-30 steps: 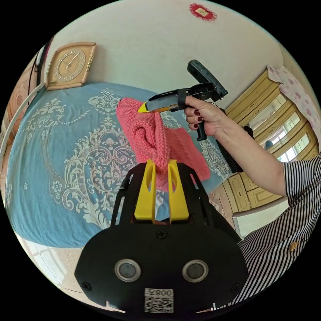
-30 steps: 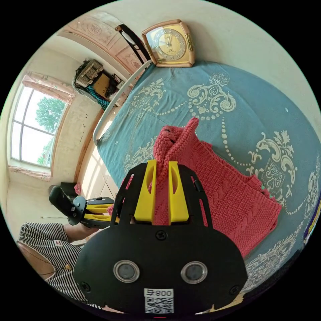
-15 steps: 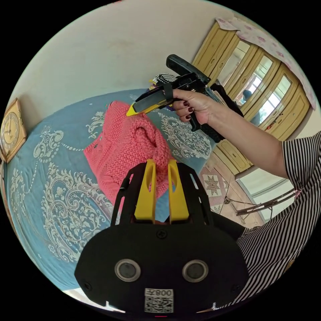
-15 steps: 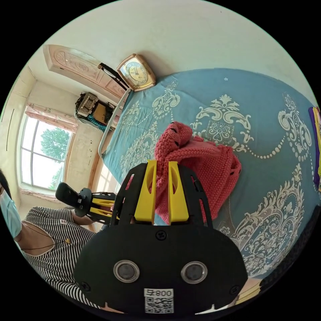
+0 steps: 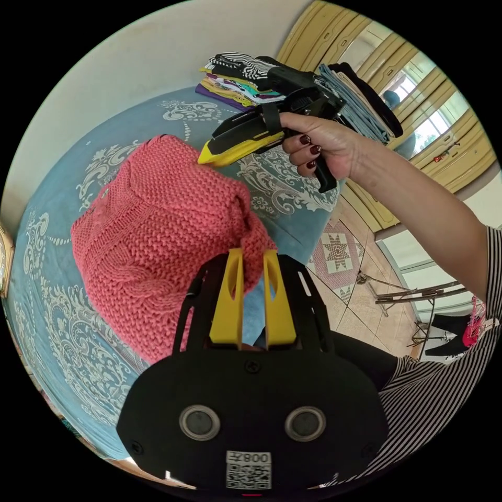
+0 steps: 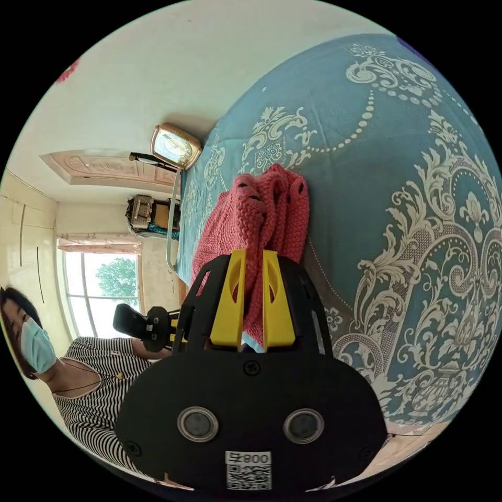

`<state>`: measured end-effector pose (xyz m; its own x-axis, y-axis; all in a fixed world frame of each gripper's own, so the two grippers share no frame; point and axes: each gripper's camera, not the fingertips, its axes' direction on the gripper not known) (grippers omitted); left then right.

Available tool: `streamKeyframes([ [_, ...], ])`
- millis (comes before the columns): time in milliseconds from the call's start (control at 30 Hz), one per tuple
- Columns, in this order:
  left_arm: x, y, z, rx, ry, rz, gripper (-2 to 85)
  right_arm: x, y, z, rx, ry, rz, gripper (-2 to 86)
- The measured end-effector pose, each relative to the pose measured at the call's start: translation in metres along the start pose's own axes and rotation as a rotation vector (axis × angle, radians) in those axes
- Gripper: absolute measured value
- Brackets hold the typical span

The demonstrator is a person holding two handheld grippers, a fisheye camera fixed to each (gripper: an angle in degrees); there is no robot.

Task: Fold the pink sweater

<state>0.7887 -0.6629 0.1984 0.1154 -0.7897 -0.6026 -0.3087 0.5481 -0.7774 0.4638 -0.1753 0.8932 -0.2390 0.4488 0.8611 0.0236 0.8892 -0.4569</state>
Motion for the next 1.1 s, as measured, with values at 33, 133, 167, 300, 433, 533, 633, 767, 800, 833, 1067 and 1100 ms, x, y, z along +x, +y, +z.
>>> streamKeyframes([
  [33, 0.001, -0.003, 0.003, -0.004, -0.002, -0.002, 6.7, 0.007, 0.006, -0.009, 0.023, -0.019, 0.012, 3.0],
  [133, 0.009, -0.017, 0.011, -0.011, -0.030, 0.010, 6.9, 0.006, 0.025, -0.033, 0.088, -0.021, 0.003, 1.0],
  [167, 0.011, -0.022, 0.014, -0.016, -0.043, 0.016, 7.0, 0.002, 0.030, -0.038, 0.101, -0.019, -0.014, 0.8],
  [300, 0.019, -0.033, 0.020, -0.005, -0.082, 0.024, 7.4, -0.041, 0.059, -0.033, 0.057, -0.030, -0.179, 0.2],
  [433, 0.027, -0.037, 0.016, 0.004, -0.118, 0.058, 7.8, -0.037, 0.070, 0.014, -0.165, 0.136, -0.187, 0.0],
  [533, 0.022, -0.027, 0.001, 0.058, -0.074, 0.045, 6.3, -0.028, 0.075, 0.012, -0.170, 0.136, -0.182, 0.0],
  [633, 0.003, -0.012, -0.023, 0.153, -0.009, -0.053, 3.4, -0.023, 0.080, 0.007, -0.184, 0.195, -0.186, 0.0],
  [767, -0.032, -0.003, -0.025, 0.177, 0.011, -0.158, 1.0, -0.017, 0.082, 0.002, -0.184, 0.237, -0.188, 0.0],
  [800, -0.041, -0.005, -0.017, 0.157, 0.044, -0.167, 0.7, -0.016, 0.082, 0.002, -0.187, 0.253, -0.192, 0.0],
  [833, -0.044, -0.006, -0.013, 0.149, 0.053, -0.161, 0.6, -0.013, 0.081, 0.004, -0.192, 0.265, -0.189, 0.0],
  [1067, -0.058, -0.009, -0.045, 0.183, 0.052, -0.161, 0.2, -0.005, 0.085, 0.001, -0.162, 0.249, -0.169, 0.0],
  [1100, -0.065, -0.003, -0.059, 0.239, 0.041, -0.190, 0.2, -0.006, 0.087, 0.000, -0.155, 0.253, -0.168, 0.0],
])
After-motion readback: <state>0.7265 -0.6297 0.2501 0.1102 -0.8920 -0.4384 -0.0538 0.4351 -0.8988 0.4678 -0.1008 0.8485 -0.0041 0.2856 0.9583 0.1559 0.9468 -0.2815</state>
